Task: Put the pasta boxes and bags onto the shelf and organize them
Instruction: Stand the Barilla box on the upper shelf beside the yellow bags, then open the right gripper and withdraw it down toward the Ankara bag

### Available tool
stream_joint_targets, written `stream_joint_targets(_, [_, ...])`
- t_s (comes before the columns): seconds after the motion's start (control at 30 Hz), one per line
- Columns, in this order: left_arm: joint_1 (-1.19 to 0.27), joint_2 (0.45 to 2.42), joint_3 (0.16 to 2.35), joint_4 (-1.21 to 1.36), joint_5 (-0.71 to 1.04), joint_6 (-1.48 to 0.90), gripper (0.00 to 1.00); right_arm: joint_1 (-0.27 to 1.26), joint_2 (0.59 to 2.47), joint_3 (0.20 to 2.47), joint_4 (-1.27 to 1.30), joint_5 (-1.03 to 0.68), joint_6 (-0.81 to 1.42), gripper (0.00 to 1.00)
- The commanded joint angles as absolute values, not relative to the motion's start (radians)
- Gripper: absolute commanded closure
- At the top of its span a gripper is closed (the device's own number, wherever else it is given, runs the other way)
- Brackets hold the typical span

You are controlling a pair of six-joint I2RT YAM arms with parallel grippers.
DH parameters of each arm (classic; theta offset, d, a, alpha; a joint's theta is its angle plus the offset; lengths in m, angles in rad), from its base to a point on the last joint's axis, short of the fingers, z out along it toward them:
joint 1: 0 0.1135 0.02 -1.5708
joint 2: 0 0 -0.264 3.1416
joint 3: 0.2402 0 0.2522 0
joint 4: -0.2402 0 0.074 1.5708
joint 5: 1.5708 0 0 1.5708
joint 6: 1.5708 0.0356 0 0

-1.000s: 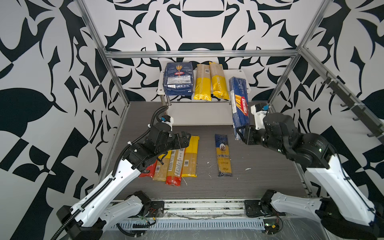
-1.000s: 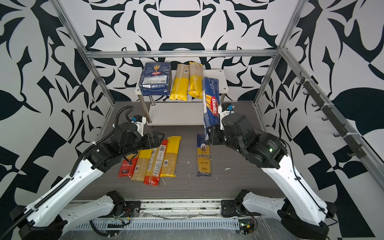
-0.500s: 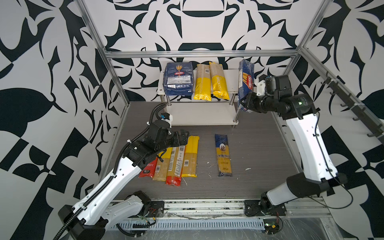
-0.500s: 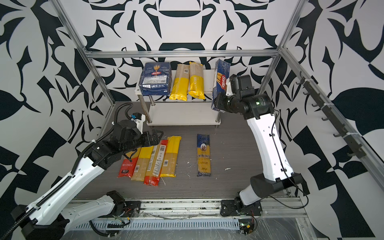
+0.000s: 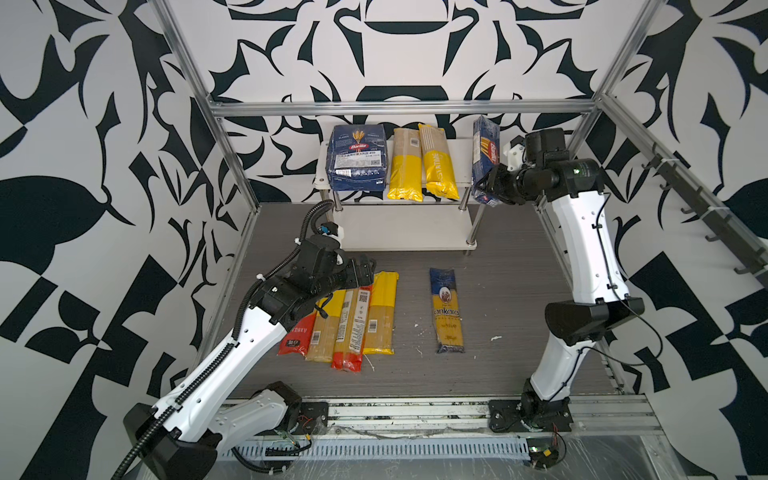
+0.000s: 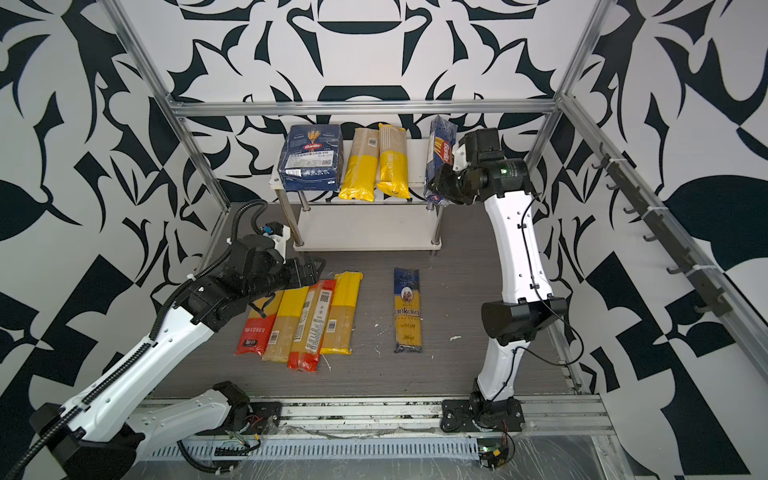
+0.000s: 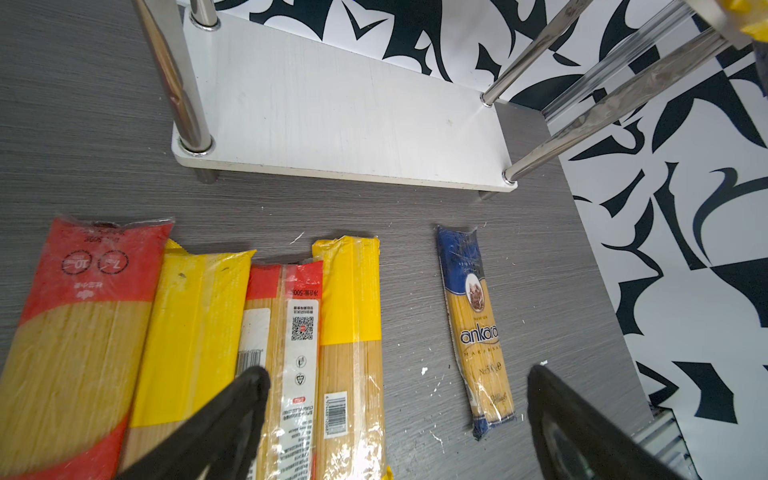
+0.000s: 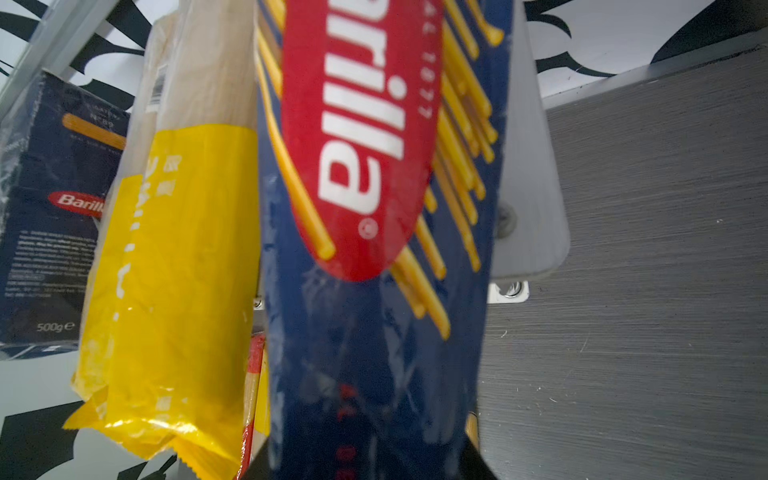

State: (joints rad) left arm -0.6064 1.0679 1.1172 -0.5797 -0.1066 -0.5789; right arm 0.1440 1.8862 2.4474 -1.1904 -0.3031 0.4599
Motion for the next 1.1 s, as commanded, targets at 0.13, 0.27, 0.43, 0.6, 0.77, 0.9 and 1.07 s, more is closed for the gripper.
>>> stream_joint_targets(0.13, [-0.596,1.067,1.132,-0.552,-0.100,-0.575,0.00,0.141,1.899,2.609,-1.060,-0.376,0.430,0.67])
stream_joint_targets(0.27, [-0.594,1.059,1.126,-0.557,-0.106,-0.575,0.00,0.143,1.919,2.609,-1.057,-0.386,0.445,0.60])
stream_joint_targets(0.43, [-0.591,1.037,1.116,-0.562,-0.109,-0.575,0.00,0.142,1.915,2.608,-1.047,-0.397,0.457,0.32])
stream_joint_targets(0.6, [-0.588,1.016,1.101,-0.564,-0.112,-0.575,0.00,0.141,1.893,2.602,-1.036,-0.394,0.463,0.18])
stream_joint_targets(0.77, [-0.583,0.997,1.090,-0.567,-0.116,-0.575,0.00,0.142,1.853,2.591,-1.041,-0.374,0.454,0.14])
stream_joint_targets(0.9, [-0.573,0.972,1.076,-0.571,-0.116,-0.575,0.00,0.142,1.793,2.551,-1.047,-0.346,0.445,0.13])
stream_joint_targets(1.07, [-0.558,0.944,1.048,-0.579,-0.111,-0.590,0.01,0.141,1.647,2.358,-0.994,-0.325,0.447,0.13])
